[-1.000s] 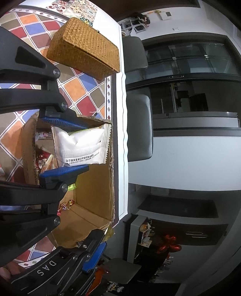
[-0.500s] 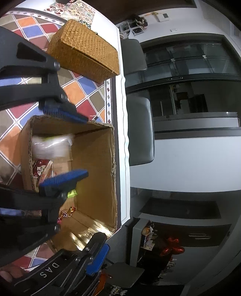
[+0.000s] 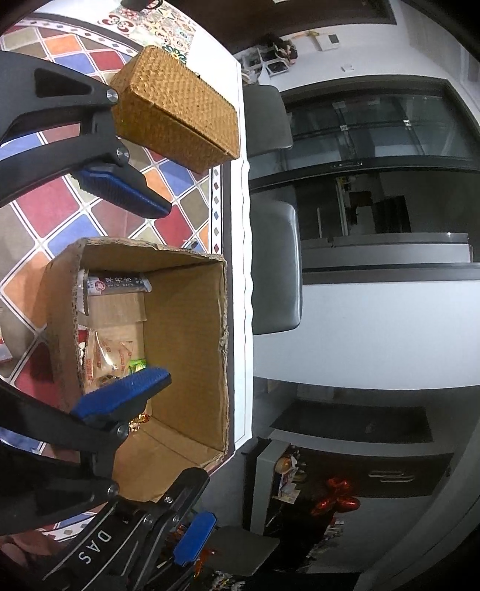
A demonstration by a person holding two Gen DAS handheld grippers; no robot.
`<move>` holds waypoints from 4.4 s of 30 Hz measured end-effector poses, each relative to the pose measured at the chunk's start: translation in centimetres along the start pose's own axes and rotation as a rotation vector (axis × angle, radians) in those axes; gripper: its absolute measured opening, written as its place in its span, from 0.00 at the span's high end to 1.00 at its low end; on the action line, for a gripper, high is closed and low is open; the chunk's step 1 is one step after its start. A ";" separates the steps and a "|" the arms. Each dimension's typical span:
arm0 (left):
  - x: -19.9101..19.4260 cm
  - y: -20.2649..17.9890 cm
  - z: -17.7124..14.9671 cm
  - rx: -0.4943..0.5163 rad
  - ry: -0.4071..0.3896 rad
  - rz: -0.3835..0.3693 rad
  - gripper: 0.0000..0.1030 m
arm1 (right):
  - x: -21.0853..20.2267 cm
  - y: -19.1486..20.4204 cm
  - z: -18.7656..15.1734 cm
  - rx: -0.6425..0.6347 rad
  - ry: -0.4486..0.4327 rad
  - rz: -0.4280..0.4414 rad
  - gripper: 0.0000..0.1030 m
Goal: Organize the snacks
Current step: 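Open both tools to drop the white packet and gold candy into the box, then move both tools back toward the clear red-striped packet and pale green candy, then grasp the clear red-striped packet with the left tool while the right tool grasps the pale green candy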
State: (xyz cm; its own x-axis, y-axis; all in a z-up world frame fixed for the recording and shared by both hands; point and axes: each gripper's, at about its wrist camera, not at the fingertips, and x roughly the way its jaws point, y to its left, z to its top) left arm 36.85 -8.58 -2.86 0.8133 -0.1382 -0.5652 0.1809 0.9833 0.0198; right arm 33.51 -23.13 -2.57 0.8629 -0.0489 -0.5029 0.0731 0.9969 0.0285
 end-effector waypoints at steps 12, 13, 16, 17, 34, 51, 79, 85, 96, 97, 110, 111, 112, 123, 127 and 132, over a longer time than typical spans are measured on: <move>-3.3 -0.8 0.2 0.006 -0.038 0.003 0.15 | -3.3 -0.9 0.1 0.004 -0.034 -0.025 0.30; -3.6 -0.9 0.1 0.006 -0.041 0.003 0.14 | -3.5 -1.0 0.2 0.004 -0.037 -0.028 0.29; -4.3 -1.3 -0.1 0.008 -0.045 0.001 0.14 | -4.5 -1.2 0.3 0.006 -0.045 -0.035 0.28; -4.5 -1.4 -0.1 0.011 -0.045 -0.001 0.14 | -4.7 -1.3 0.2 0.007 -0.047 -0.037 0.28; -7.2 -2.5 -1.7 0.016 -0.052 -0.015 0.14 | -8.3 -2.7 -1.3 0.007 -0.065 -0.075 0.28; -7.5 -3.2 -4.7 0.022 -0.010 -0.033 0.14 | -9.1 -3.5 -4.2 0.012 -0.024 -0.107 0.28; -3.8 -3.4 -10.9 0.028 0.119 -0.040 0.14 | -6.9 -3.2 -9.0 -0.024 0.088 -0.114 0.28; -2.8 -3.3 -12.2 0.024 0.147 -0.044 0.14 | -6.0 -3.4 -10.2 -0.016 0.120 -0.114 0.28; -0.4 -3.3 -14.0 0.016 0.204 -0.046 0.14 | -4.1 -3.6 -12.6 -0.014 0.180 -0.113 0.28; -0.1 -3.2 -14.3 0.011 0.211 -0.049 0.14 | -3.9 -3.5 -12.8 -0.014 0.184 -0.113 0.28; 2.6 -3.2 -16.3 -0.013 0.281 -0.062 0.15 | -1.5 -3.7 -15.0 -0.006 0.252 -0.106 0.28; 2.7 -3.2 -16.3 -0.013 0.284 -0.060 0.16 | -1.3 -3.6 -15.2 -0.007 0.257 -0.105 0.28; 2.9 -3.2 -16.5 -0.012 0.288 -0.058 0.17 | -1.2 -3.6 -15.2 -0.008 0.261 -0.104 0.28; 4.2 -2.9 -17.0 -0.013 0.309 -0.065 0.29 | 0.6 -3.6 -16.4 0.003 0.315 -0.088 0.38; 4.4 -3.0 -17.3 -0.003 0.304 -0.058 0.30 | 1.0 -3.5 -16.9 0.003 0.338 -0.083 0.44; 4.3 -3.2 -17.2 0.008 0.297 -0.063 0.40 | 1.3 -3.6 -17.3 0.020 0.360 -0.067 0.55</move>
State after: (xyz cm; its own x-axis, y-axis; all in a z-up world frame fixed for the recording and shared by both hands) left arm 30.25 -10.26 -19.58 0.6030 -0.1568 -0.7821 0.2310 0.9728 -0.0169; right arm 25.77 -25.77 -18.26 0.6252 -0.0855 -0.7758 0.1362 0.9907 0.0006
